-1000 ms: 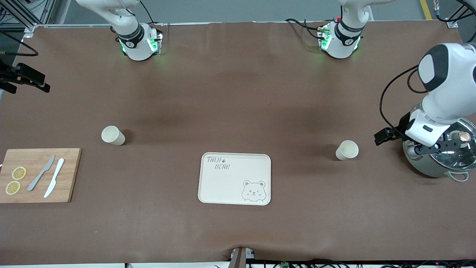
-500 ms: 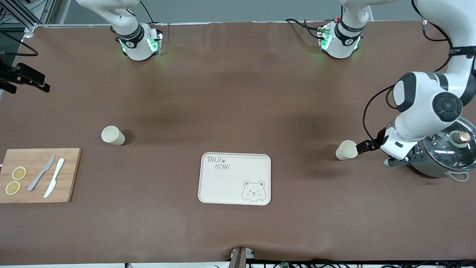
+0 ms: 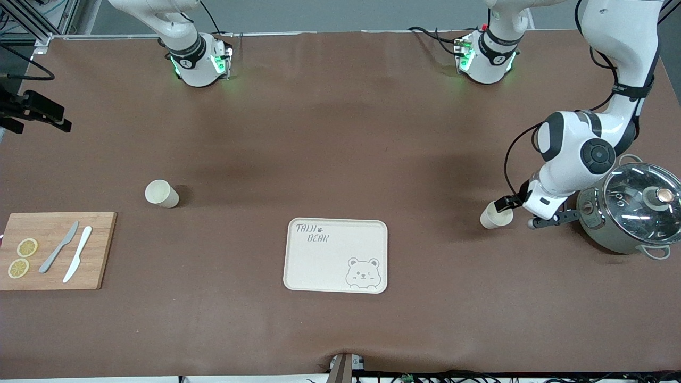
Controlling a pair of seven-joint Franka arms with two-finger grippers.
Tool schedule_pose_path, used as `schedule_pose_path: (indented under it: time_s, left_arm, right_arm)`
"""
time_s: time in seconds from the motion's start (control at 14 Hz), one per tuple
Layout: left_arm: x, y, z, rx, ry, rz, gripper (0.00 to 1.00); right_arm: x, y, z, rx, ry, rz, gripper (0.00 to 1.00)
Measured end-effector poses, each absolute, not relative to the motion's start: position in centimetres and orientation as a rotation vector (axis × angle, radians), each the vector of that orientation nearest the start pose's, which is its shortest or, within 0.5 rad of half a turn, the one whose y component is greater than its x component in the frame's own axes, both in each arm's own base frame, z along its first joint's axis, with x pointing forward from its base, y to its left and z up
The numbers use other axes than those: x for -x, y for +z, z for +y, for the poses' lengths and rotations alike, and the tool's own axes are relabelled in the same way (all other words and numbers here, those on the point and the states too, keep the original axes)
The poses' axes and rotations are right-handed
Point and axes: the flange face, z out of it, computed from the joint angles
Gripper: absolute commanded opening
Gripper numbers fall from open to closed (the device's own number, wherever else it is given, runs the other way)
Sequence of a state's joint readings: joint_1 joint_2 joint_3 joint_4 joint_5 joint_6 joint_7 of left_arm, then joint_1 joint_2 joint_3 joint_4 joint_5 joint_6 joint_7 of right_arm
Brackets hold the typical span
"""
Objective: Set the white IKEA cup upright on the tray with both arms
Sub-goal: 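Reach the left gripper down to the white paper cup beside the pot, then close the left gripper on the rim of the white cup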
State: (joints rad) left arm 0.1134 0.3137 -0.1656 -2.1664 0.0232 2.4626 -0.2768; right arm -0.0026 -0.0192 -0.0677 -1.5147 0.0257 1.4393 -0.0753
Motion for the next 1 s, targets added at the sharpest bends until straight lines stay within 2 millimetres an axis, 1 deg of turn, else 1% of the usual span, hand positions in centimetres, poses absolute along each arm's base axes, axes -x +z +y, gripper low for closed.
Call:
schedule_pose_path:
  time_s: [0.07,0.14,0.21,0.29,0.36,0.64,0.71,1.0]
  left_arm:
    - [-56.0,24.4,-2.8,3.156,0.048,-0.342,0.44]
    - [-55.9,23.9,-2.8,3.155,0.063,-0.342,0.29]
    - [-55.8,23.6,-2.8,3.155,0.072,-0.342,0.17]
    - [-55.8,23.3,-2.8,3.156,0.074,-0.343,0.07]
    - [-55.9,23.1,-2.9,3.157,0.071,-0.343,0.00]
    - [-57.2,23.6,-3.0,3.165,0.036,-0.342,0.00]
    - [-57.6,24.0,-3.1,3.168,0.019,-0.341,0.00]
    - [-59.5,24.6,-3.1,3.176,-0.028,-0.352,0.00]
  right_arm:
    - [-53.4,65.0,-3.5,3.110,0.084,-0.012,1.00]
    - [-53.4,65.0,-3.5,3.110,0.084,-0.012,1.00]
    - [-53.4,65.0,-3.5,3.110,0.084,-0.012,1.00]
    - [-53.4,65.0,-3.5,3.110,0.084,-0.012,1.00]
    - [-53.4,65.0,-3.5,3.110,0.084,-0.012,1.00]
    - [-53.5,64.9,-3.6,3.111,0.088,-0.010,1.00]
    - [-53.6,64.7,-3.7,3.111,0.093,-0.008,1.00]
    - [-53.9,64.2,-3.9,3.120,0.105,-0.003,1.00]
